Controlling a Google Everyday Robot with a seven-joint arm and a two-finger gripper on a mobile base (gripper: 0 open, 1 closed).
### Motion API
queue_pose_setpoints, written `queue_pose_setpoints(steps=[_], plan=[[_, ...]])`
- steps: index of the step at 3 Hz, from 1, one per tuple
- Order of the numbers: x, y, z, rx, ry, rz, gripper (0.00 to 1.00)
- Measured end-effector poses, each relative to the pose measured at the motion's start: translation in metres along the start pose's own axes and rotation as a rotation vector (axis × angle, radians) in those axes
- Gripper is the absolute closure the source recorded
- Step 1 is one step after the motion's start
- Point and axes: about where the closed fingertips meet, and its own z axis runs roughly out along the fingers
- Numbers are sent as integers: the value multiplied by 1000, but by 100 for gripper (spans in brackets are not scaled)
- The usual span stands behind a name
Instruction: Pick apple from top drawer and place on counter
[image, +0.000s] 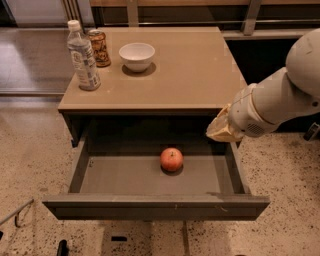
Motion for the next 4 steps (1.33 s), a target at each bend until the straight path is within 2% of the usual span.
queue_pose_setpoints(steps=[1,2,3,4], plan=[[5,-7,44,1,-51,4,100],[3,-19,96,-20,-101,-2,100],[3,-19,96,-20,-101,-2,100],[6,-13,102,-37,-94,-5,85]])
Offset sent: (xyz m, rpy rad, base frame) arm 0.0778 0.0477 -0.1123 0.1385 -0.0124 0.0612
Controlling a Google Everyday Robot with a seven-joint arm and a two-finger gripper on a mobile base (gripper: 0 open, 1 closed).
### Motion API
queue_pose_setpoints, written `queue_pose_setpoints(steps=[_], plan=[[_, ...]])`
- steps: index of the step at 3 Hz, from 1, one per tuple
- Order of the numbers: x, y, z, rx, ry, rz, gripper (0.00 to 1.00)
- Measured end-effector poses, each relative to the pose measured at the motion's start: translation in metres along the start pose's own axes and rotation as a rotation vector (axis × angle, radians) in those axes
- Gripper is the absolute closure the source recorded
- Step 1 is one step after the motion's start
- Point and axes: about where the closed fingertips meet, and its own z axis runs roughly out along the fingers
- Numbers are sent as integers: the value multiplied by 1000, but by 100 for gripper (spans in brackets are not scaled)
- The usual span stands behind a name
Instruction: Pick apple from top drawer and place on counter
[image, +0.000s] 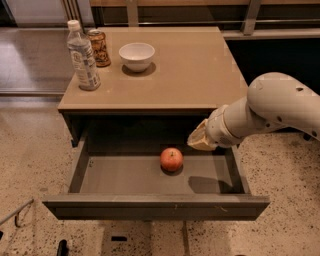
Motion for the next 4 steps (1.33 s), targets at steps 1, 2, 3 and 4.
queue_pose_setpoints(steps=[1,2,3,4], plan=[[2,5,10,-17,2,-2,62],[3,9,26,-38,-3,-4,38],[6,11,41,-44,-11,-6,22],[12,11,57,-36,-25,-2,22]])
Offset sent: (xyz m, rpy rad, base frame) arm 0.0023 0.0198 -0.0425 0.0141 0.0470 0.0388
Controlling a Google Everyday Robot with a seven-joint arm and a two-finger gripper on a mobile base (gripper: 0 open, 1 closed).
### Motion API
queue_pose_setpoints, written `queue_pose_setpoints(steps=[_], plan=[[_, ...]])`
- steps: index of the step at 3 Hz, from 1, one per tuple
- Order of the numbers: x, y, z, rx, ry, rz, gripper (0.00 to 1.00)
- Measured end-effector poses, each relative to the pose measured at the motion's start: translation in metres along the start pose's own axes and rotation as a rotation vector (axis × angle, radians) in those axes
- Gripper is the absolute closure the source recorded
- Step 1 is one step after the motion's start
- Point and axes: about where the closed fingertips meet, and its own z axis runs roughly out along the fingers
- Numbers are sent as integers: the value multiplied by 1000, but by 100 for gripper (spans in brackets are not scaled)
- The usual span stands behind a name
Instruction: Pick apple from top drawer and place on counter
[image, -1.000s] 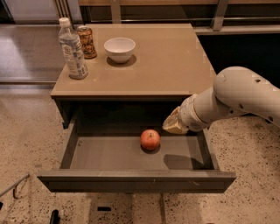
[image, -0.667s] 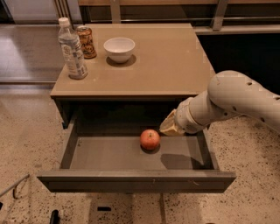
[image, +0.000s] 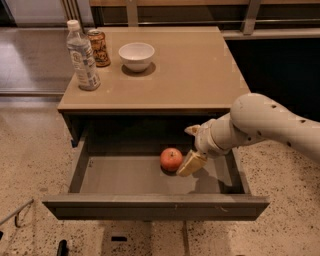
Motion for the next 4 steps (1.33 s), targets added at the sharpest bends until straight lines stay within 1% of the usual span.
queue_pose_setpoints(steps=[1,2,4], plan=[[7,-1,18,8,-19,15,26],[16,-3,49,8,-43,33,26],[20,-7,82,7,-81,42,25]])
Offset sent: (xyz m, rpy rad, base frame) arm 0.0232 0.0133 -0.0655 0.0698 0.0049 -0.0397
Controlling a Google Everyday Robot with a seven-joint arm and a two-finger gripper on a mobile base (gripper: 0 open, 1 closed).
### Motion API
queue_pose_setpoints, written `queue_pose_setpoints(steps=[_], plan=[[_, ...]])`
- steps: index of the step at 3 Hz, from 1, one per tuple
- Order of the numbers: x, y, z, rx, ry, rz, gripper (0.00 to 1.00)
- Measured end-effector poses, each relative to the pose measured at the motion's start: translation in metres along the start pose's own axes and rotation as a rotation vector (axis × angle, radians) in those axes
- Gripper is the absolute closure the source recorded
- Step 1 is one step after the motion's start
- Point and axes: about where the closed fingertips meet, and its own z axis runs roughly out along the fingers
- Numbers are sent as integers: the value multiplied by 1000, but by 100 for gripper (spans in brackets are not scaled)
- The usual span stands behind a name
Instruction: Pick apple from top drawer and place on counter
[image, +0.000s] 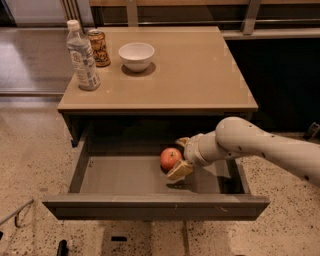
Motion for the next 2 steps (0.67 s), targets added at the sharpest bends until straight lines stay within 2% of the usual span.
queue_pose_setpoints(steps=[1,2], plan=[[0,-1,17,-3,-24,-13,41],[0,-1,18,-4,-24,-13,72]])
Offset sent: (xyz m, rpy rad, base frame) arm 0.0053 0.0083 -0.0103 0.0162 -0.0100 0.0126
